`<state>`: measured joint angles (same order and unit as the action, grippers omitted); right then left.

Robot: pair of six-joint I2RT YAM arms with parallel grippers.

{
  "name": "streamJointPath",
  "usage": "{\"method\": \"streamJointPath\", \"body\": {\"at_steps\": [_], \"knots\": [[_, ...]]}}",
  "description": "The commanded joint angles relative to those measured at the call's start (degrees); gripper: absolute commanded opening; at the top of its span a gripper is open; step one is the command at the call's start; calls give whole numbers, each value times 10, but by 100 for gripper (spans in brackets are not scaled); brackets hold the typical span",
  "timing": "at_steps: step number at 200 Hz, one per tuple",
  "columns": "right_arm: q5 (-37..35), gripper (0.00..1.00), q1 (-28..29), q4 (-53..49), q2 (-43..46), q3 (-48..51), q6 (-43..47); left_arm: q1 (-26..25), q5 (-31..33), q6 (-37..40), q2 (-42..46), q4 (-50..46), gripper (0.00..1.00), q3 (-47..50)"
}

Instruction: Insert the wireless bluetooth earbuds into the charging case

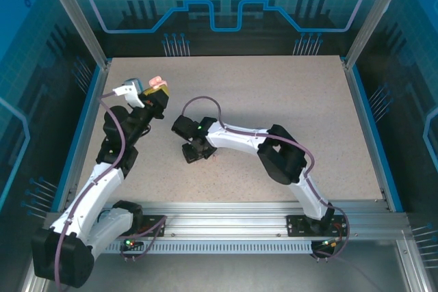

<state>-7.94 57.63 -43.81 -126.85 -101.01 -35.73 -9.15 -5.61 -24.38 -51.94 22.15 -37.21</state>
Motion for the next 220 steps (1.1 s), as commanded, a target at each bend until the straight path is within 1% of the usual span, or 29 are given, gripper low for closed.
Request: {"method": "streamJointPath", "body": {"at_steps": [1, 64, 134, 139, 220], "knots": [[-14, 48, 13, -35, -25, -32, -13, 10, 15, -14, 12, 3, 0, 7], [-20, 44, 26, -60, -59, -69, -18, 25, 9, -21, 19, 4, 0, 10], [-34, 39, 28, -69, -61, -76, -32, 26, 4, -24, 24, 7, 0, 16], [-36, 39, 28, -70, -76, -78, -34, 26, 4, -24, 25, 7, 0, 17], [-36, 35, 27, -89, -106, -116, -70, 26, 5, -23, 29, 8, 0, 21]]}}
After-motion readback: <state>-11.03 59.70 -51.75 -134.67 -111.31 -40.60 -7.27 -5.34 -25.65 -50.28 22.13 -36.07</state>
